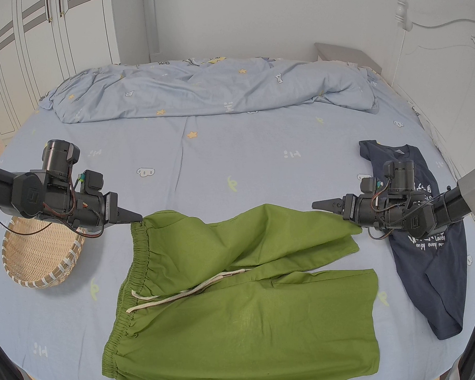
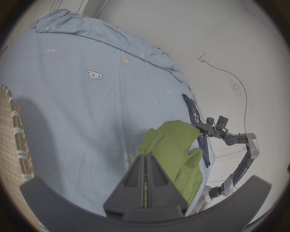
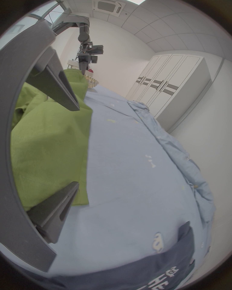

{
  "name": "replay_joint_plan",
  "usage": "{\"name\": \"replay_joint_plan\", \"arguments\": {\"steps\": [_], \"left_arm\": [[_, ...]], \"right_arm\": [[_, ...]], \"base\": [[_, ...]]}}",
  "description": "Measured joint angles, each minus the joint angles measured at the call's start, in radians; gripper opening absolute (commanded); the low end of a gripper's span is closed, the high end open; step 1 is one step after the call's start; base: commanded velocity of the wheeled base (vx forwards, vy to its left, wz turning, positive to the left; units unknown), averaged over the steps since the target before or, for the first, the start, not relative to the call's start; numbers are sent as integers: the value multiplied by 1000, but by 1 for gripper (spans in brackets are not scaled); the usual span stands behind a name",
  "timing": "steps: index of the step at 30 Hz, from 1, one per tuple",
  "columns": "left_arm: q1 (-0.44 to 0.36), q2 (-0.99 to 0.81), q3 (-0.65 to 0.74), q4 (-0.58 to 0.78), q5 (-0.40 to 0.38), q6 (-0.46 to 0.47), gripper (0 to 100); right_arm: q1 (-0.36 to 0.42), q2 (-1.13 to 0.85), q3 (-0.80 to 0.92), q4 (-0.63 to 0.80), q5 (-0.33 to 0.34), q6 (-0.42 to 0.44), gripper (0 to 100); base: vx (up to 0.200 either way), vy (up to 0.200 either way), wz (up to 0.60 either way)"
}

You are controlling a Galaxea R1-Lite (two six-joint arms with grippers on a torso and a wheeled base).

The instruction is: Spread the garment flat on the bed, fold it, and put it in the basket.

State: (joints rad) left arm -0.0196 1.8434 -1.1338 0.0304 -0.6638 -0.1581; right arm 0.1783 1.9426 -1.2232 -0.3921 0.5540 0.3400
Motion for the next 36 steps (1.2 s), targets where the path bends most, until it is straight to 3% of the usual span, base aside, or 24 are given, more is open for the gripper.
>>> {"name": "replay_joint_plan", "arguments": {"steps": [20, 29, 36], "left_arm": [[43, 91, -9, -48, 0, 40, 0], [56, 103, -3, -49, 0, 53, 0], [57, 103, 23, -49, 0, 117, 0]], "right_arm": [[58, -310, 390, -5, 1, -36, 100], [127, -454, 542, 7, 1, -42, 100], [169, -505, 650, 26, -3, -60, 100]], "base": [[0, 0, 0], [0, 0, 0], [0, 0, 0]]}}
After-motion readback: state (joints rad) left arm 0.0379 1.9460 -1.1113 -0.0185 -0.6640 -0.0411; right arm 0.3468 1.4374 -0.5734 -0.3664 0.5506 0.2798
